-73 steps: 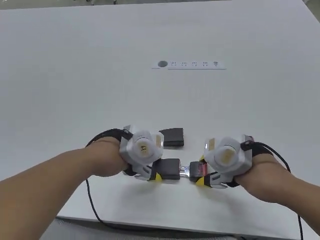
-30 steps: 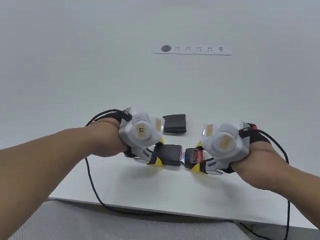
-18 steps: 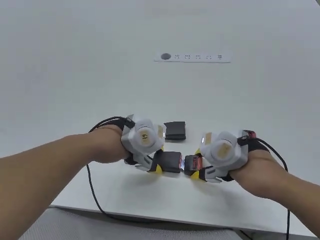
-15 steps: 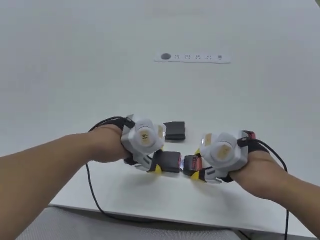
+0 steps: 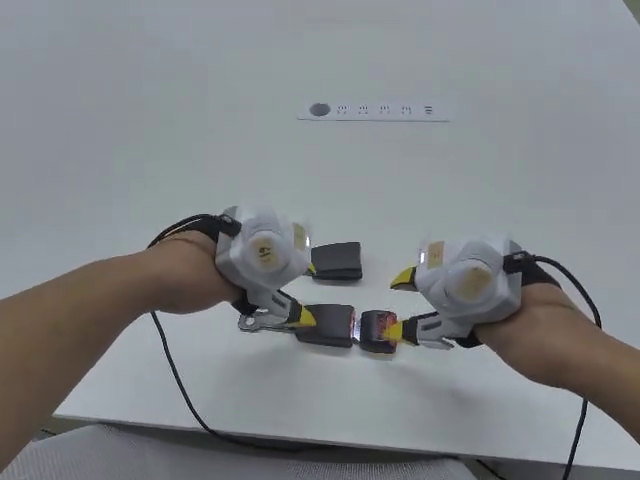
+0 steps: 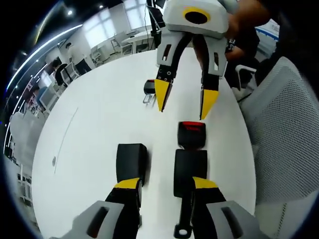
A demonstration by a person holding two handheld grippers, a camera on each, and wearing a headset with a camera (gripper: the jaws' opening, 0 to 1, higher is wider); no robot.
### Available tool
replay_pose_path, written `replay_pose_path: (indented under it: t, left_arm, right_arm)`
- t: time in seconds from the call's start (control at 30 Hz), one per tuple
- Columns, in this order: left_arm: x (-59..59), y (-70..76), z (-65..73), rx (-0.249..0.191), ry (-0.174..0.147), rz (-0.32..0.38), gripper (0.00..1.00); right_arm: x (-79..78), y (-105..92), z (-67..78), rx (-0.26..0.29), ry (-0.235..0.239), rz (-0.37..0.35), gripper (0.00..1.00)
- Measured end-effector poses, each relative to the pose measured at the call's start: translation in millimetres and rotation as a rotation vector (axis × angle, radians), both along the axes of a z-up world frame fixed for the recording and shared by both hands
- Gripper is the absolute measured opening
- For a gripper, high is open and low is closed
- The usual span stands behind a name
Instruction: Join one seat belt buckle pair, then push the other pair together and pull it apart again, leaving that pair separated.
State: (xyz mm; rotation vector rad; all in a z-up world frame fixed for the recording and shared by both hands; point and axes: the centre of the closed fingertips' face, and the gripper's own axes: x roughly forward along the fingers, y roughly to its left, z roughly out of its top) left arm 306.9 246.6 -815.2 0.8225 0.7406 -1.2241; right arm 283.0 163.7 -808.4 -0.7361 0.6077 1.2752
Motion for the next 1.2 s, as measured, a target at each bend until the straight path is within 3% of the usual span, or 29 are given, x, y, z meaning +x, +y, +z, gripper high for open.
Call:
replay_pose_path:
  t: [0.2, 0.3, 0.43, 0.5, 0.73, 0.77, 0.87, 0.9, 0.93, 1.03, 1.1, 1.2]
  left_arm:
    - [34.1, -5.1, 3.1, 0.005, -0.037, 0.004, 0.41]
    - [41.4, -7.6, -3.0, 0.027, -0.037, -0.015, 0.42]
    - [46.0, -11.4, -13.8, 0.034, -0.013, -0.023, 0.43]
    - [47.8, -12.8, -18.1, 0.037, 0.000, -0.016, 0.43]
    - [51.4, -11.4, -35.6, 0.056, 0.037, -0.016, 0.42]
    - [50.5, -11.4, -37.0, 0.057, 0.037, -0.032, 0.41]
    - [53.1, -9.7, -41.5, 0.068, 0.041, -0.042, 0.40]
    - [52.0, -12.4, -40.2, 0.047, 0.056, -0.047, 0.40]
    - [54.4, -10.5, -39.9, 0.055, 0.051, -0.039, 0.39]
    - [56.8, -12.5, -38.9, 0.048, 0.045, -0.044, 0.40]
    - [51.4, -13.3, -39.9, 0.050, 0.070, -0.069, 0.35]
    - [51.9, -12.9, -40.3, 0.047, 0.067, -0.078, 0.34]
  right_arm:
    - [33.7, -37.9, 1.2, -0.034, -0.031, -0.034, 0.37]
    - [46.3, -55.4, -3.3, -0.056, -0.035, -0.051, 0.37]
    - [60.4, -81.5, -10.8, -0.082, -0.033, -0.070, 0.38]
    - [60.2, -93.0, -15.2, -0.096, -0.006, -0.081, 0.37]
    - [65.0, -118.3, -31.0, -0.142, 0.008, -0.079, 0.40]
    - [67.3, -120.3, -32.4, -0.146, 0.005, -0.086, 0.43]
    - [67.9, -124.6, -38.3, -0.148, 0.023, -0.088, 0.41]
    - [68.6, -125.8, -39.5, -0.148, 0.023, -0.090, 0.40]
    - [66.8, -125.6, -41.4, -0.136, 0.052, -0.103, 0.39]
    - [68.5, -125.4, -44.6, -0.134, 0.052, -0.098, 0.35]
    - [69.0, -124.6, -43.7, -0.124, 0.062, -0.098, 0.34]
    - [68.6, -124.3, -44.7, -0.132, 0.059, -0.070, 0.33]
